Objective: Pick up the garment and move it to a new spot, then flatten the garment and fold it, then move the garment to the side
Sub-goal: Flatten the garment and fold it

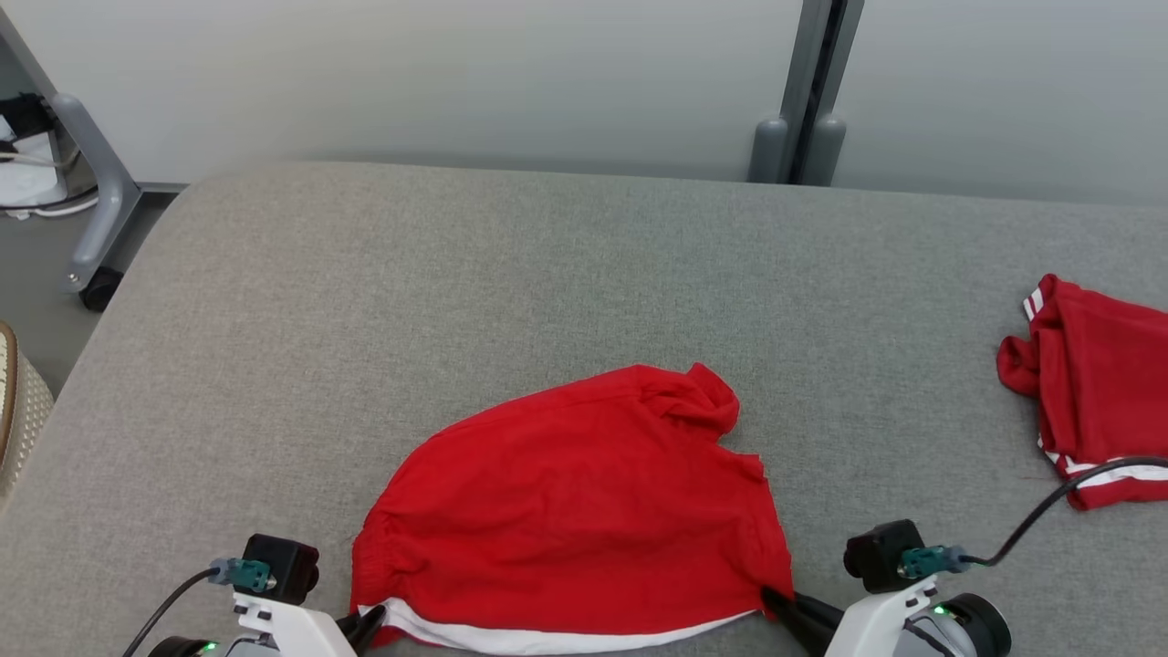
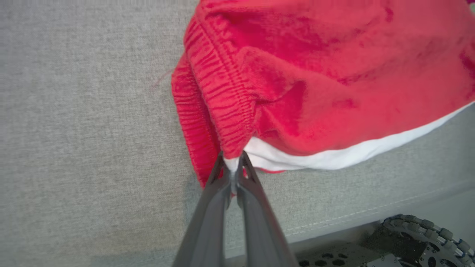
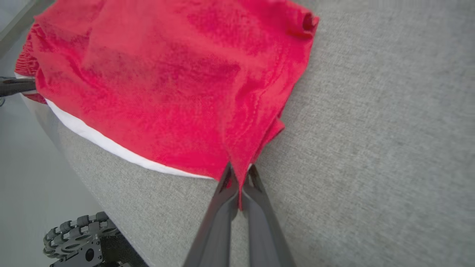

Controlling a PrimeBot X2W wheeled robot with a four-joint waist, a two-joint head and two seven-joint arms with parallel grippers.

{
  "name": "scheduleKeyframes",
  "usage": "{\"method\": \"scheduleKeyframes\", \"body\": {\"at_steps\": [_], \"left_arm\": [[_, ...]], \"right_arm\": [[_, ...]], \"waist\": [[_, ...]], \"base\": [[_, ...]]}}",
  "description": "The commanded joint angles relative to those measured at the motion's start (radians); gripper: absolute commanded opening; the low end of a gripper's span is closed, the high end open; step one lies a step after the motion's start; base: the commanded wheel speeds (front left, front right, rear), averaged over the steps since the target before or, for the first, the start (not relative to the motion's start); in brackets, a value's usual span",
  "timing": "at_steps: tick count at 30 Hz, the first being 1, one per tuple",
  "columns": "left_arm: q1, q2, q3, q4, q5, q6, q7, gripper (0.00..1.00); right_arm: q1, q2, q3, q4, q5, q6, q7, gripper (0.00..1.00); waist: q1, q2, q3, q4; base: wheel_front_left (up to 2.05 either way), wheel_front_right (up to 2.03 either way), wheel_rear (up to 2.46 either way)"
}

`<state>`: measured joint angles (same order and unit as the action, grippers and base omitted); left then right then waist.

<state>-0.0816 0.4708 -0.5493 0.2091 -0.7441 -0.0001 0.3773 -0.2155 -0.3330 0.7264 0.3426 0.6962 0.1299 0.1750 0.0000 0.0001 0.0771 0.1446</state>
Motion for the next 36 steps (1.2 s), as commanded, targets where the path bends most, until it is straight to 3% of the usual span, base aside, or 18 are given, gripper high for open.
{"method": "scheduleKeyframes", "body": {"at_steps": [1, 12, 20, 30, 36], "left_arm": [[0.014, 0.016, 0.01, -0.011, -0.007, 0.001, -0.008, 0.0], [0.082, 0.091, 0.053, -0.214, -0.031, 0.056, 0.018, 0.0], [-0.062, 0.127, 0.071, -0.332, -0.026, 0.032, 0.096, 0.0], [-0.544, 0.087, 0.06, -0.131, 0.03, -0.092, 0.159, 0.0], [-0.896, 0.048, 0.0, 0.078, 0.079, -0.128, 0.142, 0.0]], "right_arm": [[0.005, -0.014, -0.006, -0.007, 0.017, 0.002, -0.018, 0.0], [0.07, -0.104, -0.07, -0.196, 0.095, 0.002, -0.086, 0.0], [0.001, -0.144, -0.142, -0.318, 0.138, 0.002, -0.048, 0.0], [-0.337, -0.175, -0.188, -0.31, 0.189, 0.002, 0.01, 0.0], [-0.646, -0.188, -0.182, -0.219, 0.236, 0.002, -0.009, 0.0]], "waist": [[0.0, -0.0001, -0.023, -0.002], [0.0, -0.0001, -0.114, -0.024], [0.0, -0.0001, -0.095, -0.06], [0.0, -0.0001, 0.112, -0.101], [0.0, -0.0001, 0.255, -0.112]], "base": [[0.0, 0.0, 0.0], [0.0, 0.0, 0.0], [0.0, 0.0, 0.0], [0.0, 0.0, 0.0], [0.0, 0.0, 0.0]]}}
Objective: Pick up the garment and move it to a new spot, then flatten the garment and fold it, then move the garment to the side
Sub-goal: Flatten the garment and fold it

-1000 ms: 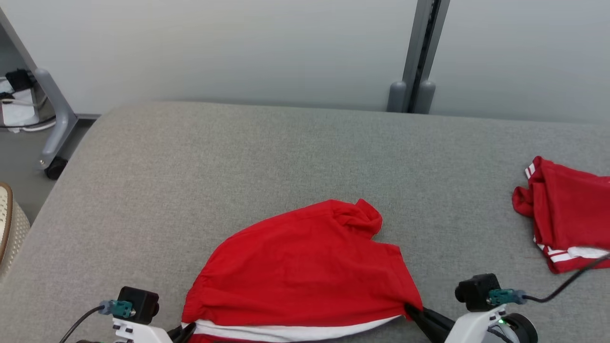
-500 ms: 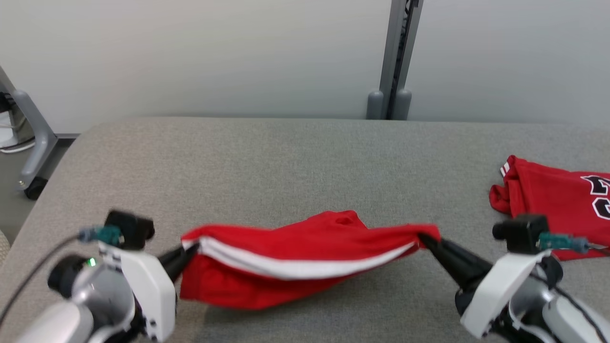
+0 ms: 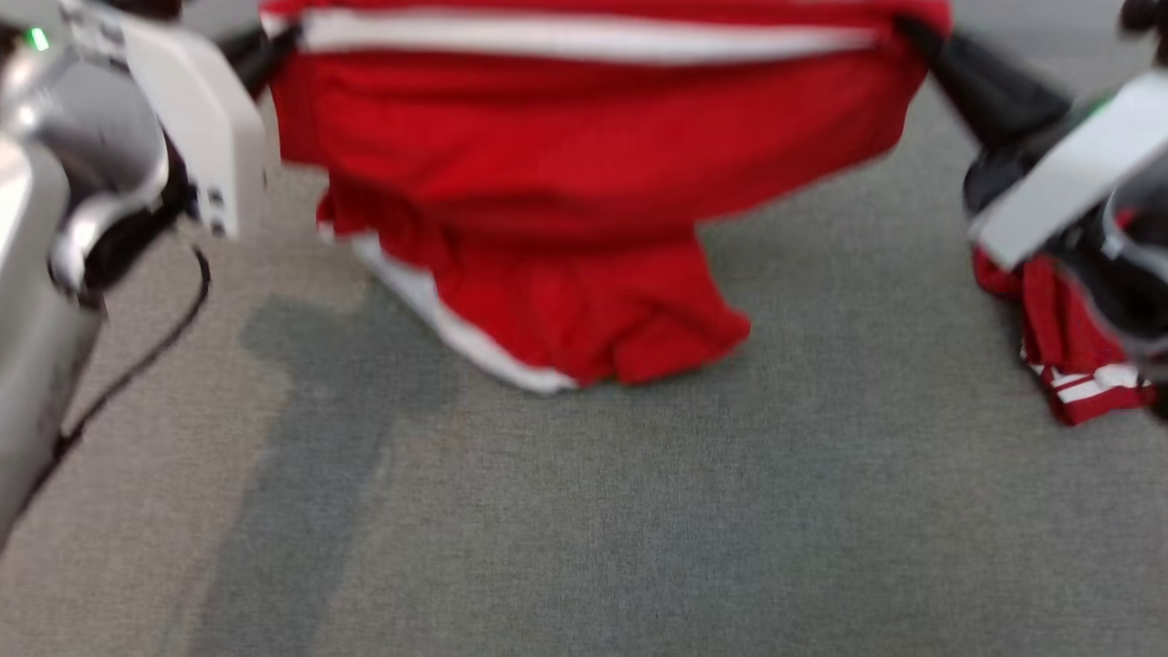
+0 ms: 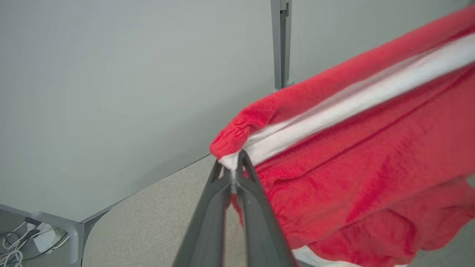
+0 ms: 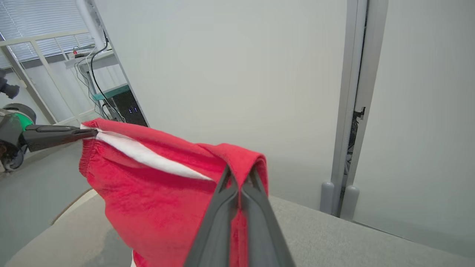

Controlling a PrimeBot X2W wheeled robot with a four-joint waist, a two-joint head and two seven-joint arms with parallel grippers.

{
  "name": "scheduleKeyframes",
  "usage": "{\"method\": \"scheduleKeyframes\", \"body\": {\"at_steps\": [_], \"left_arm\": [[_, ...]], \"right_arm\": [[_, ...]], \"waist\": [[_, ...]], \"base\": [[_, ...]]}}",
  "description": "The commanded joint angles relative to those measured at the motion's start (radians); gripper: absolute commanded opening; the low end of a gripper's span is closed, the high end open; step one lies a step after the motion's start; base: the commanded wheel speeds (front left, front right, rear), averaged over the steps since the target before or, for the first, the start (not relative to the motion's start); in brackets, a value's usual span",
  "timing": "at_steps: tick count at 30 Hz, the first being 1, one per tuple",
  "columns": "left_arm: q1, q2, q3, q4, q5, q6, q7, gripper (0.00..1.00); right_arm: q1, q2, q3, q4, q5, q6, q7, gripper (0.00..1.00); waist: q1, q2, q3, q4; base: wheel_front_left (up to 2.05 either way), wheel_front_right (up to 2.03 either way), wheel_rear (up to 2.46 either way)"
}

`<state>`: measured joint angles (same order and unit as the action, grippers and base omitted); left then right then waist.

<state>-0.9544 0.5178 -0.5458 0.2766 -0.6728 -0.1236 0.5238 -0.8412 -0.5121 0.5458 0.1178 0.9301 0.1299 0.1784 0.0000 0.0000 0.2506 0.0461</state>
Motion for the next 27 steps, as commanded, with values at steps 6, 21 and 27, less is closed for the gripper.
{"method": "scheduleKeyframes", "body": {"at_steps": [6, 21, 27], "left_arm": [[-0.337, -0.039, -0.14, 0.182, -0.013, -0.006, -0.082, 0.0], [-0.566, -0.135, -0.284, 0.482, -0.208, -0.006, -0.319, 0.0], [-0.458, -0.086, -0.48, 0.409, -0.316, -0.006, -0.286, 0.0]], "right_arm": [[-0.314, -0.024, 0.044, 0.129, -0.003, 0.002, -0.089, 0.0], [-0.615, -0.06, 0.213, 0.294, 0.048, 0.001, -0.183, 0.0], [-0.488, -0.109, 0.335, 0.262, 0.126, 0.001, -0.18, 0.0]], "waist": [[0.0, 0.0, 0.167, -0.017], [0.0, 0.0, 0.21, -0.027], [0.0, 0.0, 0.191, -0.026]], "base": [[0.0, 0.0, 0.0], [0.0, 0.0, 0.0], [0.0, 0.0, 0.0]]}}
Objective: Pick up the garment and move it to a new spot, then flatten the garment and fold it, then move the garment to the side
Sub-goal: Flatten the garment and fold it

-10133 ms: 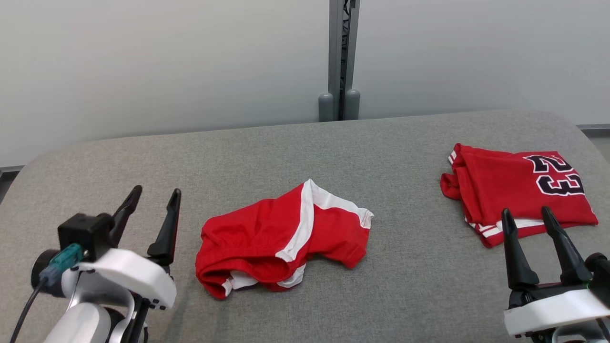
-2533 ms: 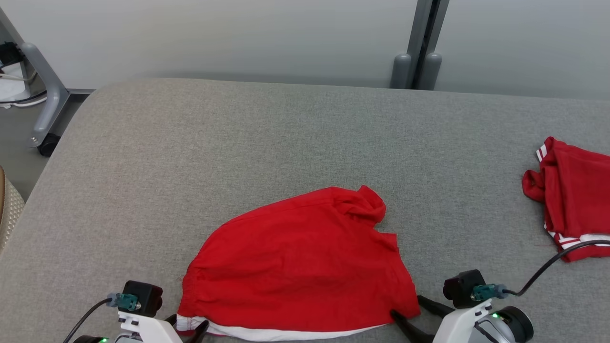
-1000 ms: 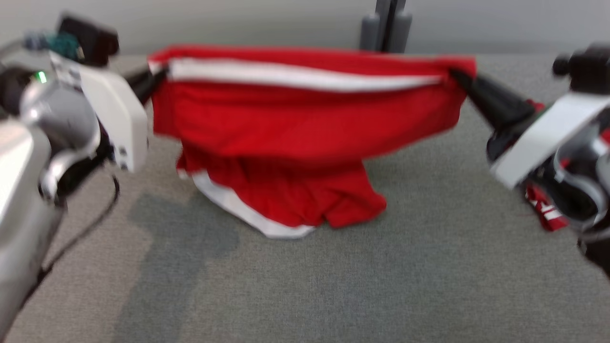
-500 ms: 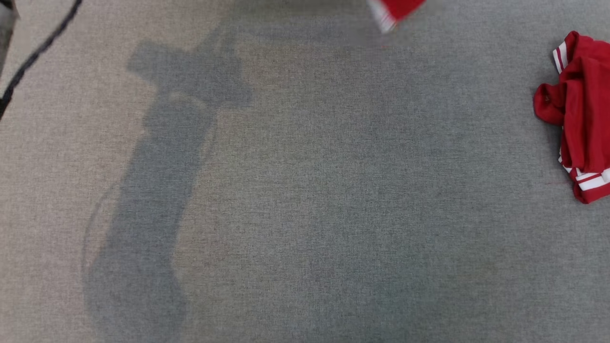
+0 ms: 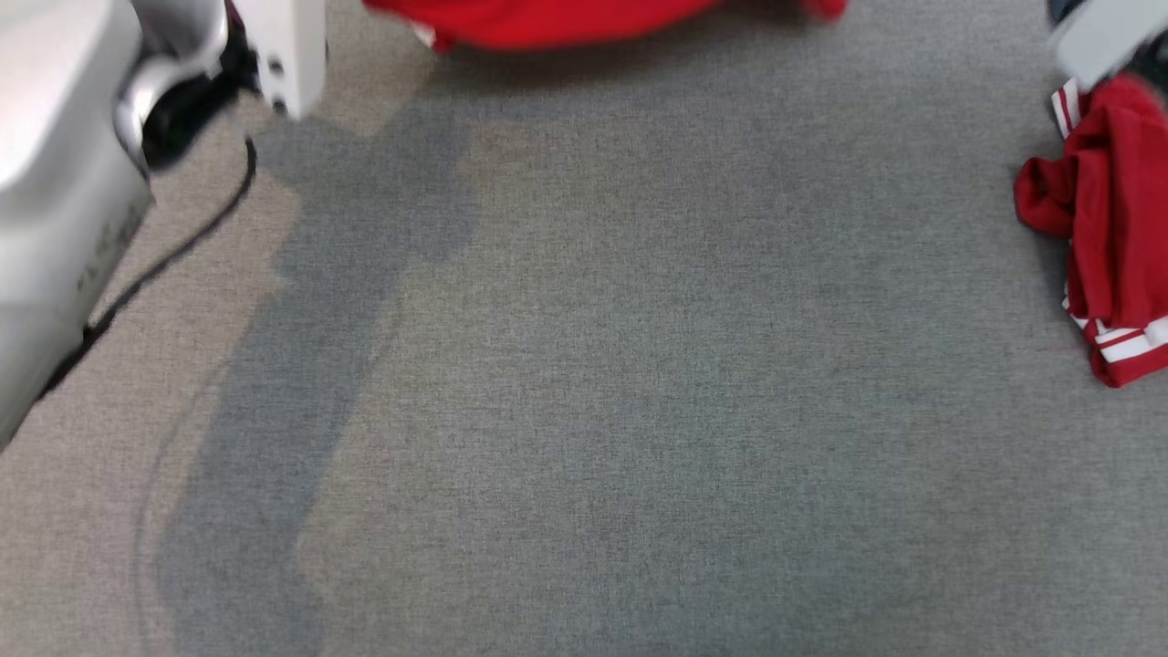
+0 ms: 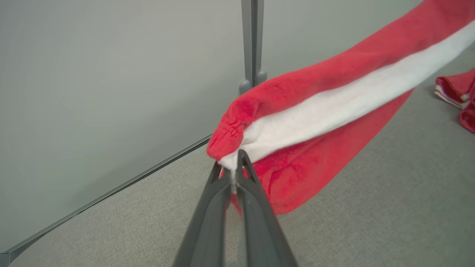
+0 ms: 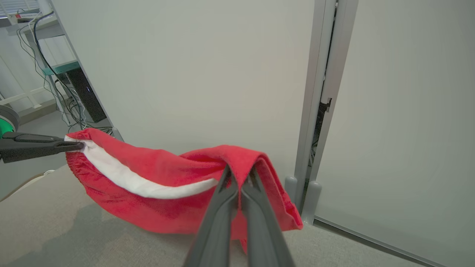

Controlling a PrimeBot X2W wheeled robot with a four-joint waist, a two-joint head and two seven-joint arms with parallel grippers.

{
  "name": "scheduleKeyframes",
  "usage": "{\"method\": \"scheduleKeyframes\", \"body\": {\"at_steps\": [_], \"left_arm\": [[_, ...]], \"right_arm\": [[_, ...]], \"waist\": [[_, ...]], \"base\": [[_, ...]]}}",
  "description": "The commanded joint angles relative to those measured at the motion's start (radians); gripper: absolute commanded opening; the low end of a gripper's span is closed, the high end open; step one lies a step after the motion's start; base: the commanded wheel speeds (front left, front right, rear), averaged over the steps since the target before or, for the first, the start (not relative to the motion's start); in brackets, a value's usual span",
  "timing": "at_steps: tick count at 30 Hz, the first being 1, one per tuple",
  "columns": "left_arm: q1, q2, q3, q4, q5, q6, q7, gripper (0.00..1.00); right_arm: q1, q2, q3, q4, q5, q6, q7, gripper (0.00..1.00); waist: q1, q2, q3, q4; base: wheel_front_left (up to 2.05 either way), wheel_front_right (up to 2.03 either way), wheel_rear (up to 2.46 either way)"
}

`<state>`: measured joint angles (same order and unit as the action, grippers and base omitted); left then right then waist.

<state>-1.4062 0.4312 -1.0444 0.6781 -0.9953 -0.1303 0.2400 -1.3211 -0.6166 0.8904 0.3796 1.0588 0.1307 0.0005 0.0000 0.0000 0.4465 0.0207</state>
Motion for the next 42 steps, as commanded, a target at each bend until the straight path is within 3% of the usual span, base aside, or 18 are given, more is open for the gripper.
{"method": "scheduleKeyframes", "body": {"at_steps": [1, 6, 11, 18, 28, 35, 42], "left_arm": [[0.014, 0.018, -0.016, -0.013, -0.013, 0.0, 0.003, 0.0], [0.117, 0.108, -0.13, -0.122, -0.134, 0.0, 0.014, 0.0], [0.242, 0.197, -0.197, -0.222, -0.26, 0.0, 0.101, 0.0], [0.472, 0.321, -0.228, -0.412, -0.444, 0.0, 0.324, 0.0], [0.657, 0.465, -0.234, -0.668, -0.588, 0.009, 0.44, 0.0], [0.664, 0.5, -0.234, -0.753, -0.628, 0.055, 0.506, 0.0], [0.534, 0.467, -0.18, -0.737, -0.705, 0.103, 0.624, 0.0]], "right_arm": [[0.021, -0.014, 0.01, -0.009, 0.009, 0.001, 0.0, 0.0], [0.172, -0.064, 0.096, -0.095, 0.079, 0.001, 0.001, 0.0], [0.312, -0.122, 0.165, -0.158, 0.165, 0.001, 0.054, 0.0], [0.505, -0.233, 0.209, -0.224, 0.345, 0.001, 0.219, 0.0], [0.705, -0.416, 0.232, -0.353, 0.487, 0.0, 0.313, 0.0], [0.709, -0.462, 0.213, -0.405, 0.513, 0.0, 0.311, 0.0], [0.551, -0.395, 0.171, -0.332, 0.508, 0.0, 0.415, 0.0]], "waist": [[0.0, 0.0, -0.013, -0.001], [0.0, 0.0, -0.074, -0.011], [0.0, 0.0, -0.17, -0.021], [0.0, 0.0, -0.326, -0.037], [0.0, 0.0, -0.402, -0.04], [0.0, 0.0, -0.386, -0.028], [0.0, 0.0, -0.265, 0.013]], "base": [[0.0, 0.0, 0.0], [0.0, 0.0, 0.0], [0.0, 0.0, 0.0], [0.0, 0.0, 0.0], [0.0, 0.0, 0.0], [0.0, 0.0, 0.0], [0.0, 0.0, 0.0]]}}
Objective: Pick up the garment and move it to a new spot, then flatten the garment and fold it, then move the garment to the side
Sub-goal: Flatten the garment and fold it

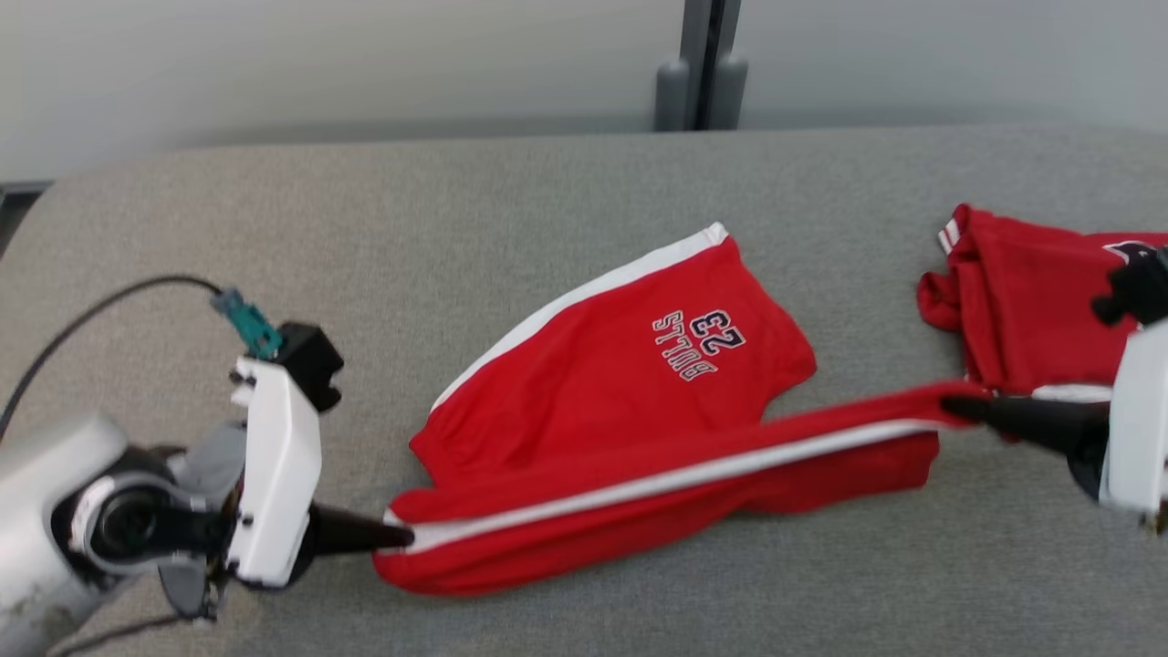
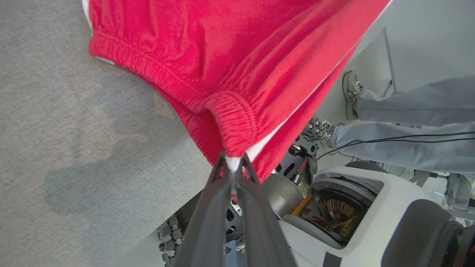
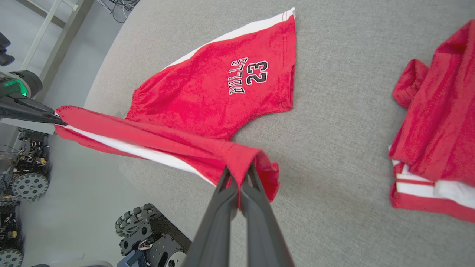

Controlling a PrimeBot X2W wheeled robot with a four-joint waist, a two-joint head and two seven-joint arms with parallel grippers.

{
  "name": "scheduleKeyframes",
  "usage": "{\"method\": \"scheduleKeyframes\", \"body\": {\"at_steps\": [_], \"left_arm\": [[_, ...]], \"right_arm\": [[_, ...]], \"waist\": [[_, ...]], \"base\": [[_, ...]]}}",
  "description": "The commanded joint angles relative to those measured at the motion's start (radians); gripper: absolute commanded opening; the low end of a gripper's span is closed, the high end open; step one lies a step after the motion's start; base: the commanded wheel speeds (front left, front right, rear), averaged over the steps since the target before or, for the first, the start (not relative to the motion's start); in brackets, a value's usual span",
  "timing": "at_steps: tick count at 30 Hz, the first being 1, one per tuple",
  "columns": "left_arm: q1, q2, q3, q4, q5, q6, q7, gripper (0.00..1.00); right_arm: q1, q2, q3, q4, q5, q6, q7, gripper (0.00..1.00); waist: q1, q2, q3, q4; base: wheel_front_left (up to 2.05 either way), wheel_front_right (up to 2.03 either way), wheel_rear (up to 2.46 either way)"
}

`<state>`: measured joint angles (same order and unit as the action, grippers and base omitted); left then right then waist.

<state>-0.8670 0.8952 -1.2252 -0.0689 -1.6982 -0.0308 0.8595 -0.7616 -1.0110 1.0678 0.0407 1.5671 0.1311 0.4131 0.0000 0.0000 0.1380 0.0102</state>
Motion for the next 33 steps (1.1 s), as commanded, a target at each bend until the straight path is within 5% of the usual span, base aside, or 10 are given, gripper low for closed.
{"method": "scheduleKeyframes", "body": {"at_steps": [1, 12, 26, 27, 28, 29, 30, 33], "left_arm": [[-0.029, -0.007, 0.011, 0.024, -0.016, 0.009, 0.023, 0.0], [-0.2, -0.122, 0.09, 0.217, -0.118, 0.012, 0.149, 0.0], [-0.287, -0.246, 0.124, 0.416, -0.108, -0.041, 0.142, 0.0], [-0.287, -0.253, 0.121, 0.428, -0.104, -0.045, 0.141, 0.0], [-0.287, -0.26, 0.119, 0.437, -0.098, -0.049, 0.137, 0.27], [-0.287, -0.266, 0.118, 0.449, -0.094, -0.054, 0.134, 0.94], [-0.285, -0.272, 0.116, 0.459, -0.089, -0.057, 0.13, 1.0], [-0.278, -0.287, 0.115, 0.492, -0.072, -0.064, 0.11, 1.0]], "right_arm": [[-0.043, 0.014, -0.014, 0.029, 0.0, 0.0, 0.025, 0.0], [-0.366, 0.202, -0.039, 0.352, -0.003, 0.0, 0.25, 0.0], [-0.556, 0.382, -0.037, 0.63, -0.081, 0.0, 0.298, 0.0], [-0.559, 0.391, -0.038, 0.641, -0.084, 0.0, 0.298, 0.21], [-0.559, 0.397, -0.038, 0.652, -0.088, 0.0, 0.299, 0.37], [-0.56, 0.403, -0.039, 0.662, -0.09, 0.0, 0.299, 0.58], [-0.559, 0.409, -0.04, 0.674, -0.091, 0.0, 0.3, 1.0], [-0.549, 0.428, -0.046, 0.699, -0.094, 0.0, 0.284, 1.0]], "waist": [[0.0, 0.0, 0.066, 0.031], [0.0, 0.0, 0.227, 0.119], [0.0, 0.0, 0.317, 0.176], [0.0, 0.0, 0.318, 0.178], [0.0, 0.0, 0.317, 0.179], [0.0, 0.0, 0.318, 0.18], [0.0, 0.0, 0.317, 0.18], [0.0, 0.0, 0.308, 0.178]], "base": [[0.0, 0.0, 0.0], [0.0, 0.0, 0.0], [0.0, 0.0, 0.0], [0.0, 0.0, 0.0], [0.0, 0.0, 0.0], [0.0, 0.0, 0.0], [0.0, 0.0, 0.0], [0.0, 0.0, 0.0]]}}
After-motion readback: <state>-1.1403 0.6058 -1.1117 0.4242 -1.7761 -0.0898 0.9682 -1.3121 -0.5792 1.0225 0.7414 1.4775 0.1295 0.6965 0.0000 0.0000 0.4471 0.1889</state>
